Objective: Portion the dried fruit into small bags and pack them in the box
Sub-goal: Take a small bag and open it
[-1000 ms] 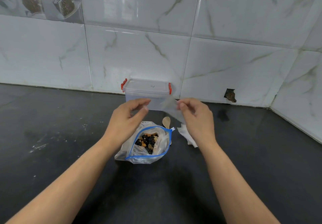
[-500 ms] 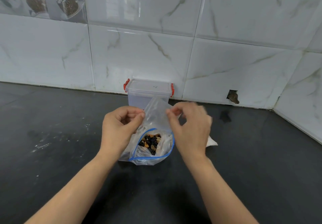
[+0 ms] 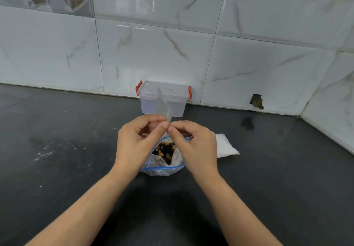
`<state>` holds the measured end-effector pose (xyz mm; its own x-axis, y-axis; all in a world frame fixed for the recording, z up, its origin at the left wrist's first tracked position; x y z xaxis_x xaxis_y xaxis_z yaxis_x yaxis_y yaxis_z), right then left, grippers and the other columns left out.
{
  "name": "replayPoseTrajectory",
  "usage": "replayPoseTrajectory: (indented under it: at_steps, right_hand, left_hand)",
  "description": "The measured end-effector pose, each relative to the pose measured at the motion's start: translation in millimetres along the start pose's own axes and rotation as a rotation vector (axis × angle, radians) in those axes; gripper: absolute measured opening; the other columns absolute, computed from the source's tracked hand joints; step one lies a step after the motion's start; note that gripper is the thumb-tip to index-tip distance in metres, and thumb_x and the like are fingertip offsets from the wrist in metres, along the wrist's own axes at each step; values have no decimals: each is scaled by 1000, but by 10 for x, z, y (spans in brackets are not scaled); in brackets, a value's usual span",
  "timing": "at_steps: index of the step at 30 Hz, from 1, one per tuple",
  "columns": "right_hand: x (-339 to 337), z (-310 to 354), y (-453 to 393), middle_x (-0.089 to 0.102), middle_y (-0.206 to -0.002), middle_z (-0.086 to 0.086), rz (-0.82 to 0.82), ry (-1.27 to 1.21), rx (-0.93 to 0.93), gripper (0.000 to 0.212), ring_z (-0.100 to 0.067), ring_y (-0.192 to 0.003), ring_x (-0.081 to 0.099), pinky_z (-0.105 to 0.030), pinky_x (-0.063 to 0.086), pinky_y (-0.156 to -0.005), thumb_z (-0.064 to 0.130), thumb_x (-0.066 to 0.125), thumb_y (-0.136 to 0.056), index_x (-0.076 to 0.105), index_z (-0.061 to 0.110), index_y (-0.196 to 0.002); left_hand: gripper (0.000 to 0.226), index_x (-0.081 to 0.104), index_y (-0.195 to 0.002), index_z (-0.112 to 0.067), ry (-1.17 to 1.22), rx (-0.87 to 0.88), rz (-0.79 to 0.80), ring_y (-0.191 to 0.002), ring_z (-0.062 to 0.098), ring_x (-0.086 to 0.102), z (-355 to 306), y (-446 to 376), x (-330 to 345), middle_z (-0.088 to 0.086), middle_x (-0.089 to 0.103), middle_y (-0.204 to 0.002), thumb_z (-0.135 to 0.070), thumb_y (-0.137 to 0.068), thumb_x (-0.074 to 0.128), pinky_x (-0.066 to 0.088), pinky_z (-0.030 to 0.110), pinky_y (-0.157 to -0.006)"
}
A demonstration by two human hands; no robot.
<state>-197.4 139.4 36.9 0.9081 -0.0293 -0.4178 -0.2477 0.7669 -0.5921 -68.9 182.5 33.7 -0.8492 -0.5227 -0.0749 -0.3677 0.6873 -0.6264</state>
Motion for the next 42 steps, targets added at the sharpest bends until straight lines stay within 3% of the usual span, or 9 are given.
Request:
replayPoseTrajectory:
  at_steps: [10,14,20,24,28,31,34,39,42]
  right_hand:
    - [29,39,29,67,-74,11,14,109,8,16,-5,-71,61,-23,52,-66,36,58,-87,67,26,-79]
    - [52,48,39,59,-71,11,-21,109,22,13,-7,-70,57,-21,48,-62,23,59,-87,56,24,-75]
    - [10,59,-9,62,-81,8,-51,85,49,4,-5,-73,55,-23,48,-67,19,57,-90,61,18,-90]
    - [45,141,-8,69,-95,11,145,157,-75,41,-8,-80,64,-39,51,-85,30,61,-90,52,23,-129]
    - [40,261,-117,72,-93,8,143,317,-171,23,-12,-82,66,-37,52,-81,28,56,-92,65,27,-112]
    - [19,328,-260,72,-107,5,101,299,-112,33,-15,-96,65,-34,49,-86,14,50,-90,65,24,-117]
    - [49,360,-380,71,-96,6,144,361,-133,31,-16,-86,62,-28,42,-70,11,47,-88,68,22,-108]
    - [69,462,-470,51,-56,13,385,210,-102,36,-4,-56,48,-27,36,-58,12,58,-85,51,34,-58]
    - [94,501,-481,73,-79,0,459,129,-57,15,-15,-80,68,-36,54,-76,7,60,-81,71,18,-80]
  left_hand:
    - [12,70,-81,-28,-154,49,39,-73,5,68,21,18,8,-10,71,-72,-23,-89,63,51,14,-66]
    - [18,64,-69,-28,-337,106,-18,-68,8,61,-5,48,23,-11,64,-63,-21,-86,63,47,17,-58]
    - [24,50,-57,-28,-422,151,-64,-65,13,54,-40,27,-27,-9,54,-54,-42,-75,47,39,17,-51]
    - [19,49,-58,-32,-433,198,-55,-62,11,53,-39,21,-61,-11,53,-54,-39,-76,52,37,14,-51]
    - [20,53,-59,-24,-420,246,-109,-63,14,53,-65,0,-101,-9,54,-55,-33,-77,53,39,16,-52]
    - [18,53,-58,-19,-471,266,-165,-58,16,49,-91,-14,-121,-5,53,-55,-28,-74,51,40,24,-52]
    - [16,58,-80,-20,-519,315,-141,-70,13,51,-58,-44,-137,-5,58,-75,-33,-71,54,44,37,-66]
    - [96,31,-138,-23,-654,359,98,-134,13,30,81,-95,-193,-4,39,-138,-62,-59,66,19,33,-109]
    - [91,32,-139,-22,-739,296,68,-125,13,43,114,-116,-175,-2,55,-128,-54,-62,68,15,36,-112]
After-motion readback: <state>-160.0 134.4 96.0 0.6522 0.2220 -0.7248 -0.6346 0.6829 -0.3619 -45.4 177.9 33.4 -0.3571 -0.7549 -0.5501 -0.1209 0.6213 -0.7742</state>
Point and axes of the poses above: each hand's wrist, its own y-axis away from the middle knuckle, its own x-axis out of the palm, z = x × y, the point moved 1 cm from there along -y, towards the middle knuckle
